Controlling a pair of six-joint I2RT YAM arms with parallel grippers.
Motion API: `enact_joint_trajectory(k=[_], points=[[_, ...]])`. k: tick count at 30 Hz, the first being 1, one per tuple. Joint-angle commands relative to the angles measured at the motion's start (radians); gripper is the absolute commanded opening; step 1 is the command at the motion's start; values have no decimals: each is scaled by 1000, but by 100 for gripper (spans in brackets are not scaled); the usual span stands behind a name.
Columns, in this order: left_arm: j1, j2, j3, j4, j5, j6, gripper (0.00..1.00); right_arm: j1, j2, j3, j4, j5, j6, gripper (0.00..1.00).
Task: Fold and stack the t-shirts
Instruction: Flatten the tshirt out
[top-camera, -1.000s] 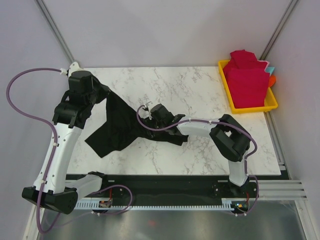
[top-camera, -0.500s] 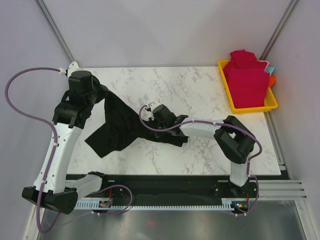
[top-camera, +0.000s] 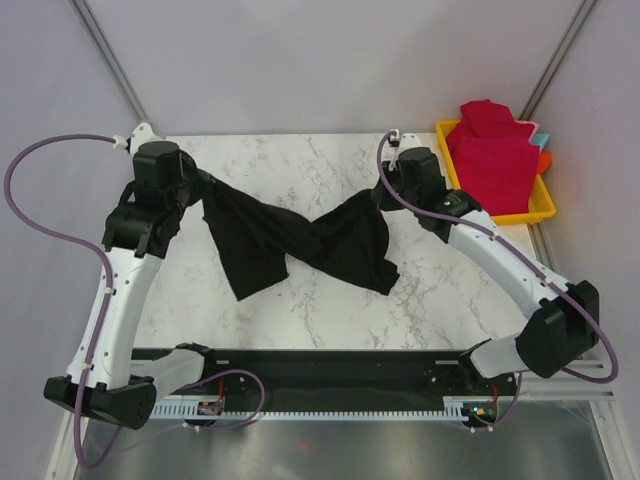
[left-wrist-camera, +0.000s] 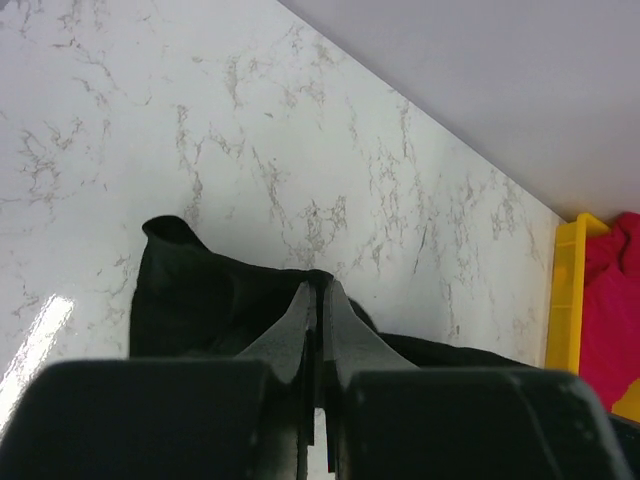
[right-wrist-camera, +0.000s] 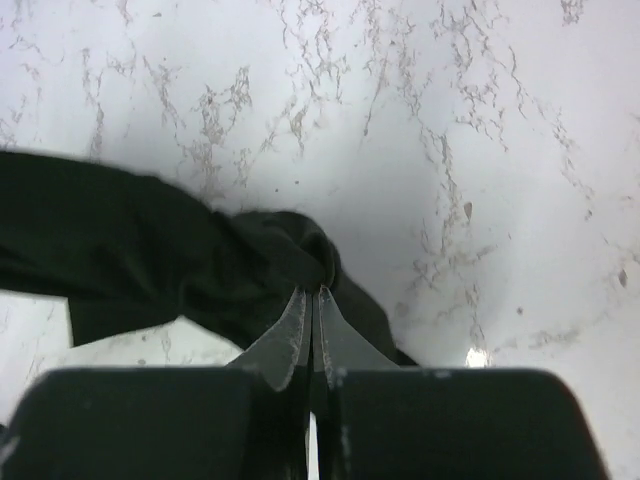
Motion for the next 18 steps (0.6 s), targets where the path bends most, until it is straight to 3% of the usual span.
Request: enact_joint_trajectory(k=[1,6,10,14,18], points=[[6,-100,28,17,-21,31,2,17,-135,0,-128,28,8,0],[6,-276,-47,17,4,28,2,18,-326,-72,-174,-51,11,0],[6,-375,-60,14,-13,49,2,18,-444,-50,-232,2,10,0],[6,-389,9,-17,-19,48,2,17,-447,83,-301,111,-1,0],[6,-337,58,-31,-44,31,2,5,-322,140,-303,272,4,0]])
